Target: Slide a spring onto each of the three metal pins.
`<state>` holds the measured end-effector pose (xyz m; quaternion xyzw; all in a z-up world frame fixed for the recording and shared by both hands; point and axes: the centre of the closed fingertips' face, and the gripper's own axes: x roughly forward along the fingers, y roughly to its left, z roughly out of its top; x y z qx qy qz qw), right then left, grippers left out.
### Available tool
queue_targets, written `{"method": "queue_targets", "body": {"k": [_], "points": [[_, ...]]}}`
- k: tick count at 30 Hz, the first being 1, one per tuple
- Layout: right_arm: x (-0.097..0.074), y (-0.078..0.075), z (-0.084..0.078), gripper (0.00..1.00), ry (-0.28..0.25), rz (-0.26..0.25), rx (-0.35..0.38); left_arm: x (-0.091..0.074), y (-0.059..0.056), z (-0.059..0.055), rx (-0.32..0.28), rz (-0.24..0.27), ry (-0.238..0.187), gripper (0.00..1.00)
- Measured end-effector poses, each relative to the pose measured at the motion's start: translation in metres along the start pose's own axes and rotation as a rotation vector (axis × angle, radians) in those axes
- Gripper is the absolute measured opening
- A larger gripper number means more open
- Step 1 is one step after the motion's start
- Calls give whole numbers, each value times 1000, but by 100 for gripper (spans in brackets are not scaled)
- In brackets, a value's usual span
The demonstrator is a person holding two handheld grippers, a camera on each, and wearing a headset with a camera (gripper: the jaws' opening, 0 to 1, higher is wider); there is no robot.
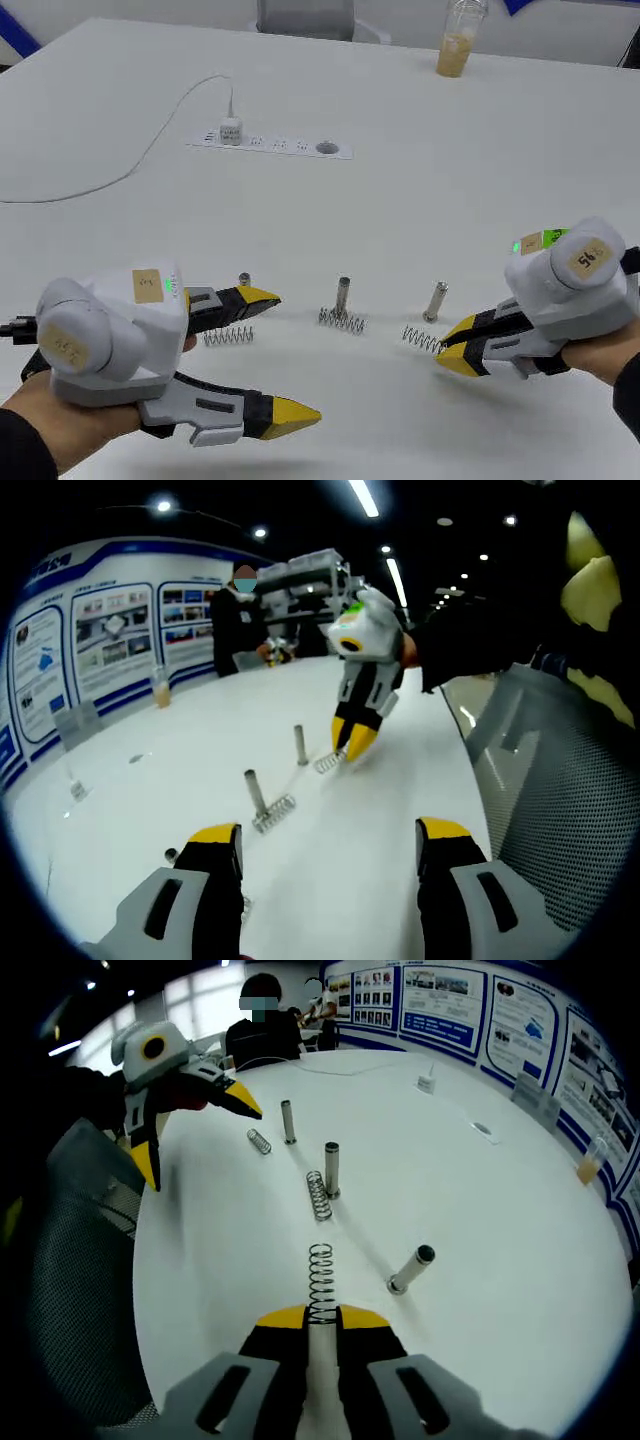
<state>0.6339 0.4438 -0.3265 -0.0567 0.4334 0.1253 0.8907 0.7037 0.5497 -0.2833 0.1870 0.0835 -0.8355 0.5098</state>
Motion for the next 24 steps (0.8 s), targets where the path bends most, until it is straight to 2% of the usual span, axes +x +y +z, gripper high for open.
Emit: {"method": "queue_targets", "body": {"k": [9,19,24], "points": [[1,10,8,11,2,25,-34,16,1,-6,10,-50,27,65],[3,21,21,11,2,57,-86,33,-7,-2,49,-115,40,57],[4,27,26,11,8,76,-109,38,-9,1,63,-130,42,54]]}}
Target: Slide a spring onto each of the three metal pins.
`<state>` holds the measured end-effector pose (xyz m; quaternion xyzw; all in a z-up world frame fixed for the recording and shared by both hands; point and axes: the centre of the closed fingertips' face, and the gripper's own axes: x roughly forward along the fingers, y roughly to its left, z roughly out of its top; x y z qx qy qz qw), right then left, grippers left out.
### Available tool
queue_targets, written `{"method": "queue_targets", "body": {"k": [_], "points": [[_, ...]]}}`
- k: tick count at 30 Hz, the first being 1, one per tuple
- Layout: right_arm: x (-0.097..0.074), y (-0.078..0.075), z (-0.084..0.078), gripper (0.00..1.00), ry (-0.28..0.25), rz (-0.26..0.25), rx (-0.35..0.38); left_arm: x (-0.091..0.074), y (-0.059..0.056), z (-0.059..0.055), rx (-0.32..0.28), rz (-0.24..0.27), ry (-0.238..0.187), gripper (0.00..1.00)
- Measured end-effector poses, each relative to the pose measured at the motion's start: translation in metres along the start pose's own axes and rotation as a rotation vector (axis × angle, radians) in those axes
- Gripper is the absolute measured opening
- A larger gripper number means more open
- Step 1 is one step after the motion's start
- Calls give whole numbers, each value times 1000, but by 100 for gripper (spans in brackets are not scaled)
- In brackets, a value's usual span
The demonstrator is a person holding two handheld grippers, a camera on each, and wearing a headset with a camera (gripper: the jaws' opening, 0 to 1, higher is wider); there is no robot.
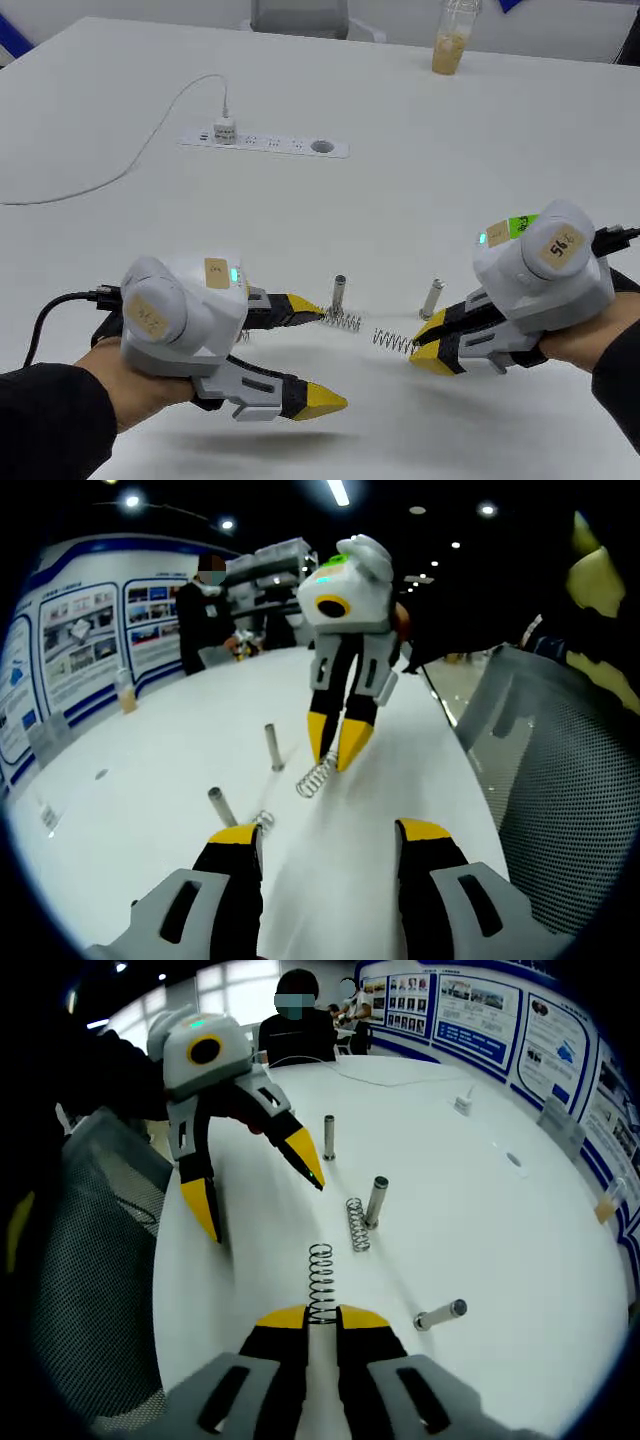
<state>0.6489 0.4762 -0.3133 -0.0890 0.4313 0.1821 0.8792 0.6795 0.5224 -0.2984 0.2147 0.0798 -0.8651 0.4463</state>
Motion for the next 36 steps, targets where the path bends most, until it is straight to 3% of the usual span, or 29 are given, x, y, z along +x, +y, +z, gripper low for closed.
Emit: {"method": "queue_targets", "body": {"k": [20,36], "points": [[2,19,18,11,12,68,-114,14,-5,9,48,-43,-6,38],[3,32,18,11,42,102,-181,17,-12,11,145,-62,-12,14]]}}
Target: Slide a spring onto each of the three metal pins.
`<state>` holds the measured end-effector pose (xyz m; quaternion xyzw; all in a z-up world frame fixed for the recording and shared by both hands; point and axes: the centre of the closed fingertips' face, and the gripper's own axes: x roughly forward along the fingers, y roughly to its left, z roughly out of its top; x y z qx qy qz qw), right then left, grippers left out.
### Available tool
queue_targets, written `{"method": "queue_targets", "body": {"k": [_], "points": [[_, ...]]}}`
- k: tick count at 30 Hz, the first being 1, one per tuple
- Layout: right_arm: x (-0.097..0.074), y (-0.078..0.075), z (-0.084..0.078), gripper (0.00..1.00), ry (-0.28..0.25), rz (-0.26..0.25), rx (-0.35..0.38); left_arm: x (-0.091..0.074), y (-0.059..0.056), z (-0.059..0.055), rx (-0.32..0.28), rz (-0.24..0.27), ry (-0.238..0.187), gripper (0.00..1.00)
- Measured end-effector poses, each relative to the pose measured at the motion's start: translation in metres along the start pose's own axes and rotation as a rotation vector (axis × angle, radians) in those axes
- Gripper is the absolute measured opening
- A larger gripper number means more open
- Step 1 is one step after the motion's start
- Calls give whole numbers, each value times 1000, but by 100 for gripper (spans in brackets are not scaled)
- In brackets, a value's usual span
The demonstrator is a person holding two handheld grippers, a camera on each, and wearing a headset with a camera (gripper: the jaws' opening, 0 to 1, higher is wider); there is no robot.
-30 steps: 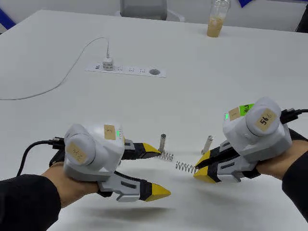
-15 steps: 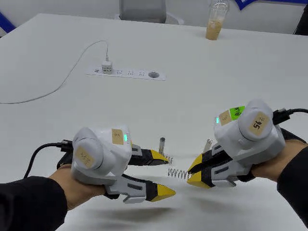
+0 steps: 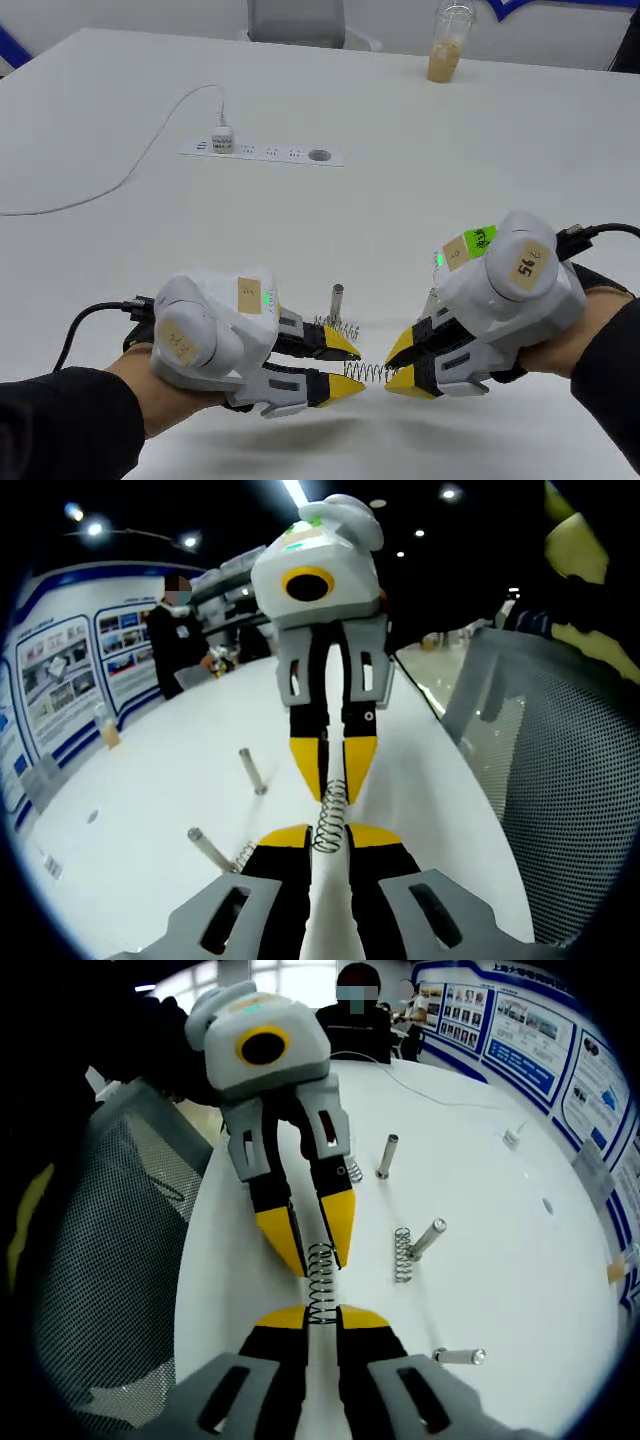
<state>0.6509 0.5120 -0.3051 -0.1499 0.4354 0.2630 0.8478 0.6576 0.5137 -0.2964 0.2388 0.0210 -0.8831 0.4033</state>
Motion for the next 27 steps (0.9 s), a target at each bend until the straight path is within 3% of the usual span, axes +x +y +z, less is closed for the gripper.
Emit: {"method": "queue_targets", "body": {"k": [14,27], "points": [[-7,2,7,12,4,-5,6,2,-1,-6,42,0,33,12],[-18,3,32,11,-43,-33,-21,3,0,-7,37,2,37,11]]}}
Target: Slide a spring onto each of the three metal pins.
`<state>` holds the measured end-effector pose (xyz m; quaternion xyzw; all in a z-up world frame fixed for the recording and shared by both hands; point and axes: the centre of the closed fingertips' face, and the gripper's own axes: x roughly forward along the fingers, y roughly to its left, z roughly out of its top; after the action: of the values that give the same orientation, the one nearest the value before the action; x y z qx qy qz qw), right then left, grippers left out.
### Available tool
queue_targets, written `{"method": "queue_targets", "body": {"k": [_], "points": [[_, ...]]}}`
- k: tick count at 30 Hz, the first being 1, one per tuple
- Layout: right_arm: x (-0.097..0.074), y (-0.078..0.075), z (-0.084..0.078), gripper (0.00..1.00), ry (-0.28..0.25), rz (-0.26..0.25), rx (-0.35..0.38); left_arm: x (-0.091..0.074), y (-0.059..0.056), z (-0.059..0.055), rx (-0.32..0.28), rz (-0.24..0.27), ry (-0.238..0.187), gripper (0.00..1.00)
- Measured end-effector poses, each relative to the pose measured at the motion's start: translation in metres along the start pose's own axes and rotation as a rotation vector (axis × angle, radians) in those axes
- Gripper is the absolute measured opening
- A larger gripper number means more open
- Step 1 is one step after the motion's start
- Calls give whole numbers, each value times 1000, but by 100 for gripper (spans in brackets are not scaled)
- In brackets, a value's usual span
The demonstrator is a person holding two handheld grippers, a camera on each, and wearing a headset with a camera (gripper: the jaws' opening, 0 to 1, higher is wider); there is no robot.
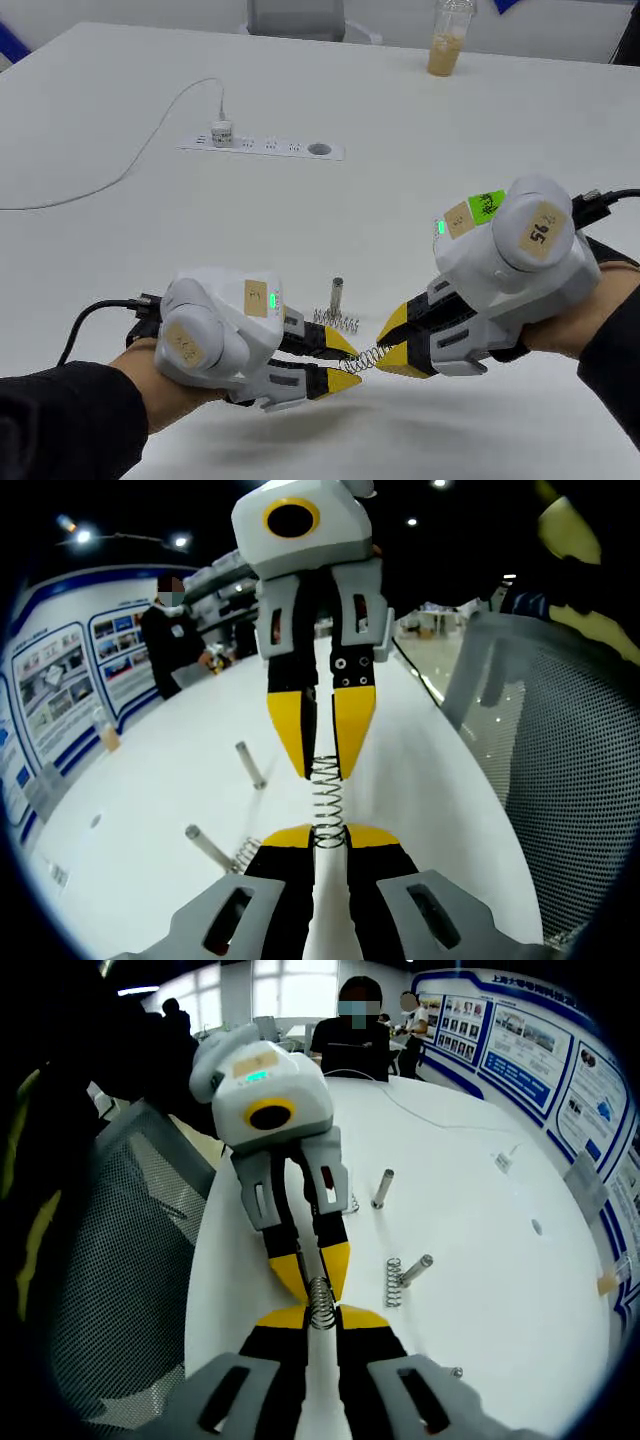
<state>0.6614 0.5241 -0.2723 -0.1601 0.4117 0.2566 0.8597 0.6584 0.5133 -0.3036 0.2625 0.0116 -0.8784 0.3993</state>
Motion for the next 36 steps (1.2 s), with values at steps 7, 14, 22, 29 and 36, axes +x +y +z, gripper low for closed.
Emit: {"method": "queue_targets", "body": {"k": [7,14,22,29,36], "points": [[0,2,13,11,-16,-4,-23,0,0,2,-6,0,-6,11],[1,2,15,12,-8,-5,-36,0,-1,2,-10,2,-10,11],[4,3,10,16,15,9,0,1,-1,1,-18,1,-7,11],[9,2,7,16,27,14,-6,0,0,7,-26,3,-24,11],[10,2,7,12,26,16,-9,1,-1,9,-33,5,-35,11]]}}
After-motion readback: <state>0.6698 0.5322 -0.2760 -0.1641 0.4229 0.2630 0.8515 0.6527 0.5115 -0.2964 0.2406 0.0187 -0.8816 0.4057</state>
